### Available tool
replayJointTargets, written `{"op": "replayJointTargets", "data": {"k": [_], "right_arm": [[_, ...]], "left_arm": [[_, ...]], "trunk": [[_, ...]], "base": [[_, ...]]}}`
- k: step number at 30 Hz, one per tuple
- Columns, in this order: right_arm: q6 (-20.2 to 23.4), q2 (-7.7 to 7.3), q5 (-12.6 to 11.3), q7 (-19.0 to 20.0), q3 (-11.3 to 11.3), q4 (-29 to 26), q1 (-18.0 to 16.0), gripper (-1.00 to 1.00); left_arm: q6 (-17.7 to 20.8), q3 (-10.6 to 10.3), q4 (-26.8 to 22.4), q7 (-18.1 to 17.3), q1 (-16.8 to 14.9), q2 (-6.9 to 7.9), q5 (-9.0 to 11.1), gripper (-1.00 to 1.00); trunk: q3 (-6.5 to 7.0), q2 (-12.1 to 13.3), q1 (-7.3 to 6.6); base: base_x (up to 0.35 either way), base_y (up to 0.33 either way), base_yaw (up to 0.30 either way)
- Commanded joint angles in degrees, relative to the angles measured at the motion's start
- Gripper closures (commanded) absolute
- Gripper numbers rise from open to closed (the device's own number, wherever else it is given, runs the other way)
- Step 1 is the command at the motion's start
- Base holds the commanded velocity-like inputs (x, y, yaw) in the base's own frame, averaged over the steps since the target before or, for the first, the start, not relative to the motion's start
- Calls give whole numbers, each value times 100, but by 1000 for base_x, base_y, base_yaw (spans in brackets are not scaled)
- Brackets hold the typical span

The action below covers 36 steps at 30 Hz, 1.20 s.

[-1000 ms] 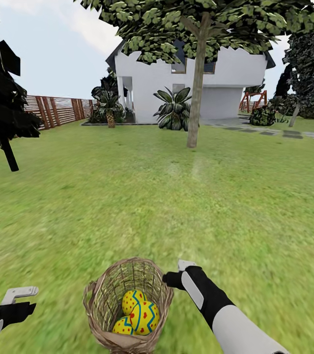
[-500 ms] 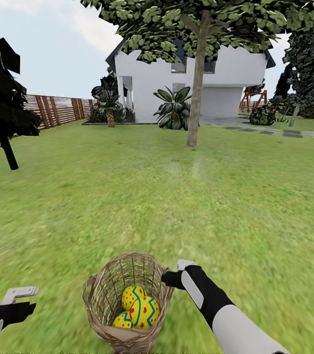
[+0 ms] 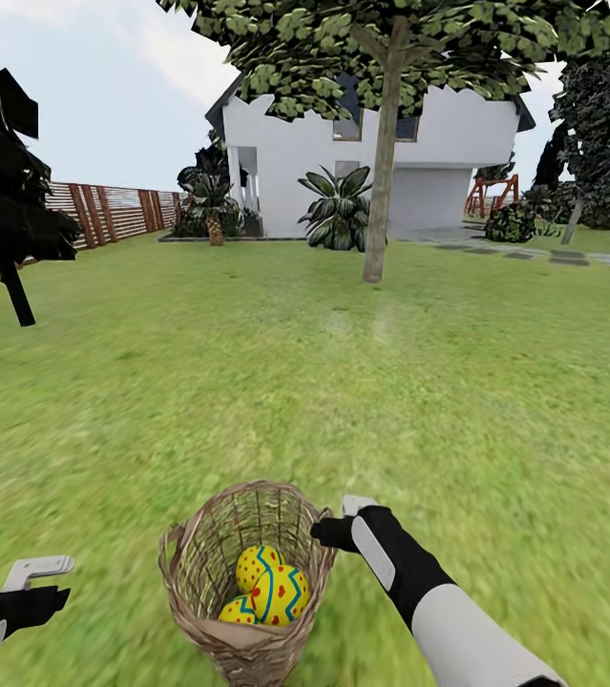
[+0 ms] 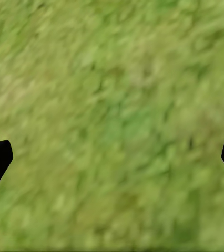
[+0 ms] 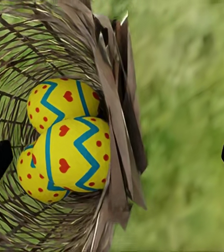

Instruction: Take the three Easter eggs out of the wicker basket on the lawn in the garden, then place them on the lawn next to a single tree (choose any tree) so that all three eggs are next to the same tree and none are left in the basket.

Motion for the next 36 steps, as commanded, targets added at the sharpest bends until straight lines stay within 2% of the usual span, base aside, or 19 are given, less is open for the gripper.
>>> {"op": "replayJointTargets", "data": {"k": [1,5,11,18,24,32,36], "right_arm": [[15,0,-67,-54,12,-12,-18,-100],[18,0,-304,-76,12,-20,-106,-100],[19,0,-455,-99,12,-22,-222,-100],[19,0,-483,-110,12,-22,-290,-100],[19,0,-486,-112,12,-16,-317,-100],[19,0,-487,-113,12,-9,-322,-100],[19,0,-487,-113,12,-6,-323,-100]], "left_arm": [[29,2,-7,22,-2,1,54,-100],[29,2,-7,21,-2,0,54,-100],[29,2,-7,21,-2,1,54,-100],[29,2,-7,21,-2,0,54,-100],[29,2,-7,21,-2,-6,54,-100],[29,2,-7,29,-1,0,54,-100],[29,2,-7,29,-1,1,54,-100]], "trunk": [[-24,-44,21],[-24,-44,21],[-24,-44,21],[-132,-285,153],[-132,-285,153],[-276,-606,329],[-298,-607,332]], "base": [[0,0,0],[0,0,0],[0,0,0],[0,0,0],[0,0,0],[0,0,0],[0,0,0]]}}
